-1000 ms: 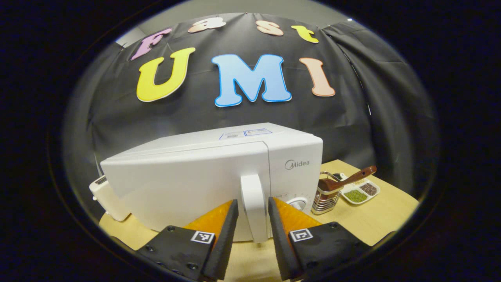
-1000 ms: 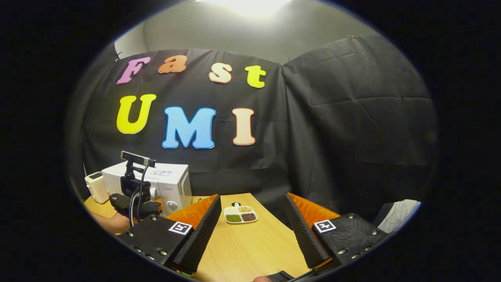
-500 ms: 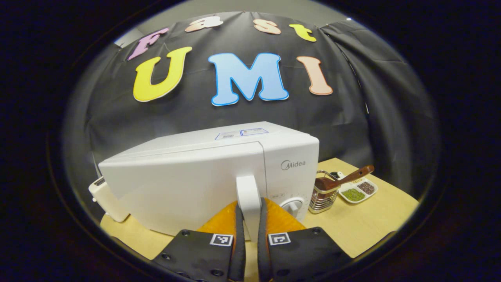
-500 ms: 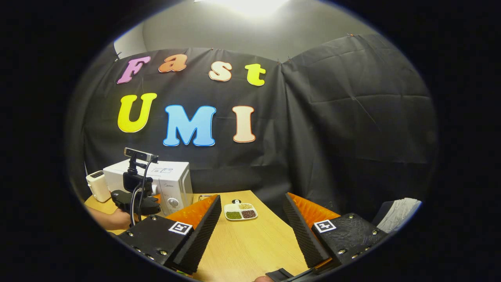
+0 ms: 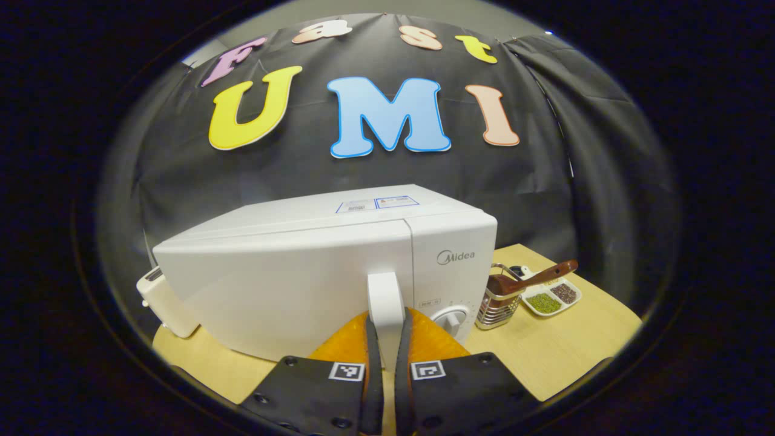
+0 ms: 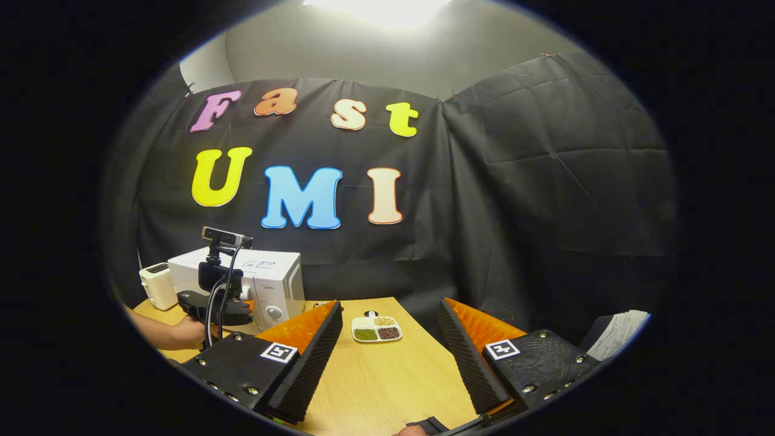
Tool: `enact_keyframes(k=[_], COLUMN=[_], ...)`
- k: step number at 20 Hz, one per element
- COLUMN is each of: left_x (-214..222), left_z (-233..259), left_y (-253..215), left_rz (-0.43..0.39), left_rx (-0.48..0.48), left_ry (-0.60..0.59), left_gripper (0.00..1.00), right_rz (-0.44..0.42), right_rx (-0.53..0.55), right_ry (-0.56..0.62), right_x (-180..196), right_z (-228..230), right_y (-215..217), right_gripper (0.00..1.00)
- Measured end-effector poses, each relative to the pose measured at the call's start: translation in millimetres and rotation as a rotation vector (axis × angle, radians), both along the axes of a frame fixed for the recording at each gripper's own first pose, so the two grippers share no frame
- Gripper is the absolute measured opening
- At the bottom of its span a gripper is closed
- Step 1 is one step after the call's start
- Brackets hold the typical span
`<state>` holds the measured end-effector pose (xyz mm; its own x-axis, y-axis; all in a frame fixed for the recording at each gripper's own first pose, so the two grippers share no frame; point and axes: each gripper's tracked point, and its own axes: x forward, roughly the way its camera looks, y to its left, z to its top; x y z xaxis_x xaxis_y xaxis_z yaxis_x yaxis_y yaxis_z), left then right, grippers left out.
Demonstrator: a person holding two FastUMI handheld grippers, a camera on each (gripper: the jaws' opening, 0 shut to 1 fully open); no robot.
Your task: Open the microwave oven with the left hand, put the food in, and close the microwave oven.
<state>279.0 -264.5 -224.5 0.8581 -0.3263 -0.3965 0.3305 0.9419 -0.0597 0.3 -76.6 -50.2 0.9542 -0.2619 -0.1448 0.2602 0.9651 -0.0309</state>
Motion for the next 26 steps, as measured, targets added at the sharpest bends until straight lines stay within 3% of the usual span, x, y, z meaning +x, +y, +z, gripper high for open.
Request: enact_keyframes(k=[7, 20, 26], left_x=[-56, -137, -164], left_z=[3, 9, 11], left_y=[26, 99, 136], left_rz=[-0.003, 0.122, 0.170], left_rx=[0.017, 0.055, 0.062], left_ry=[-0.008, 0.018, 0.018], left_gripper=[0.12, 0.12, 0.12], right_rz=[0.050, 0.252, 0.341], right_rx=[0.033, 0.091, 0.061], right_ry=[-0.027, -0.079, -0.090], right_x=[-7, -43, -51], right_z=[-1, 5, 12], right_y=[-7, 1, 17], right_gripper=[0.97, 0.97, 0.97])
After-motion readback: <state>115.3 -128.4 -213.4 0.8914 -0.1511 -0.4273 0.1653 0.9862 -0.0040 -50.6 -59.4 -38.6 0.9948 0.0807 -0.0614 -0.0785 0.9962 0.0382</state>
